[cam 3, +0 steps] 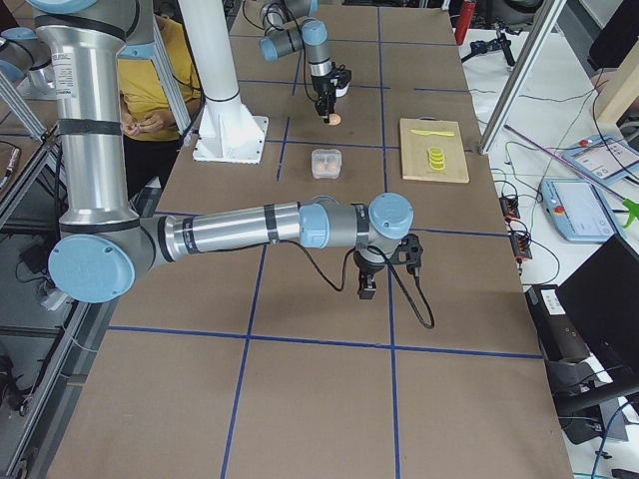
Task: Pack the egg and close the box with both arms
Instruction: 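Lift the egg with the left gripper and carry it to the carton, then lower the egg into the empty carton cup and open the left gripper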
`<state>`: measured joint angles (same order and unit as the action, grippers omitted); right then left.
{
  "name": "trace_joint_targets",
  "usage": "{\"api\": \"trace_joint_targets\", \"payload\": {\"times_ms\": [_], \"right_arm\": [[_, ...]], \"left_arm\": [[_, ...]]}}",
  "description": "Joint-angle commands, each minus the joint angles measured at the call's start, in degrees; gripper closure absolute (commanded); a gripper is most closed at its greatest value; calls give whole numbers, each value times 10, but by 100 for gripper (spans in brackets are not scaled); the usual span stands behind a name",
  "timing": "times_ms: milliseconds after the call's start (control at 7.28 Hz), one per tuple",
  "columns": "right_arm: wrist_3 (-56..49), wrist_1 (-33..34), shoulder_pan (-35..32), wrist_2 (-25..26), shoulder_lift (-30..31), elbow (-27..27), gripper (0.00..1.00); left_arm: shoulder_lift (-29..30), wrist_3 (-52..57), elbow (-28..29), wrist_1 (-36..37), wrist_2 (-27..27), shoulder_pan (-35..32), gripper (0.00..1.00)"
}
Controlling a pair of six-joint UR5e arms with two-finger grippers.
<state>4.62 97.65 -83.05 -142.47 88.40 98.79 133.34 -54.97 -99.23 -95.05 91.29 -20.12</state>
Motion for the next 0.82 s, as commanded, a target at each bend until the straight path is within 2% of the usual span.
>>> {"api": "trace_joint_targets", "payload": {"times_ms": [0,275,412,687], "right_arm": [[-1,0,0,0,0,0,0],[-1,0,0,0,0,0,0],[0,0,0,0,0,0,0],[0,0,0,0,2,0,0]], "left_arm": [[17,60,27,-85,-73,26,100],[11,123,85,-231,-78,43,100],[13,141,97,-265,-88,46,100],[14,165,101,-274,-114,47,100]]}}
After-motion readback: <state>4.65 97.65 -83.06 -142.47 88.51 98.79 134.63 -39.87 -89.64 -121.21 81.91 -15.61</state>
